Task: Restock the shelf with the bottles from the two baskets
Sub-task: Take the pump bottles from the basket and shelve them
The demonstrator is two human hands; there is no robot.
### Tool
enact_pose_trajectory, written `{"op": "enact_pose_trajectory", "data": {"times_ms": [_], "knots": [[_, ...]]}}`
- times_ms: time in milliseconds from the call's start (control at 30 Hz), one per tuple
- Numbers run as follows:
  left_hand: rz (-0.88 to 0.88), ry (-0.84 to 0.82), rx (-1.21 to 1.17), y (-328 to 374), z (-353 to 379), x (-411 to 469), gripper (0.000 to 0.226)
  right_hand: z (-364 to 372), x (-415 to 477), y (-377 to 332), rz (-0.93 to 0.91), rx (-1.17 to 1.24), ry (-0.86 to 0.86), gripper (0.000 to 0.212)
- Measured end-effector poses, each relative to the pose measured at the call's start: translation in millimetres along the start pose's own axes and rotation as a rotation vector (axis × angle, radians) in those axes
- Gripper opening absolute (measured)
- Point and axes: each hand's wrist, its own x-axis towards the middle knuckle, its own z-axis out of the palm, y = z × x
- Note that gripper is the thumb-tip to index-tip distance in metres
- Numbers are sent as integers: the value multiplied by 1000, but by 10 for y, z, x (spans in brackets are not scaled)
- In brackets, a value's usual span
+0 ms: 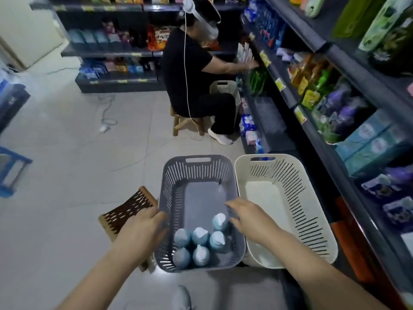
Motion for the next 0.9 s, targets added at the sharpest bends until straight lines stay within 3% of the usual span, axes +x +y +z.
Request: {"op": "enact_pose_trajectory", "data": {"times_ms": [167, 233, 500, 900], "knots": [[95, 3, -64, -381, 251, 305, 18, 354, 501, 26, 27, -83, -138, 50], [111, -19, -90, -470, 349, 397, 28, 492, 645, 100, 29, -104, -185, 49], [102, -70, -231, -444, 696, 521, 27, 785, 1007, 300, -42, -275, -386, 41], [-5, 4, -450, -228, 1021, 519, 25, 868, 1303, 351, -98, -255, -408, 24]]}}
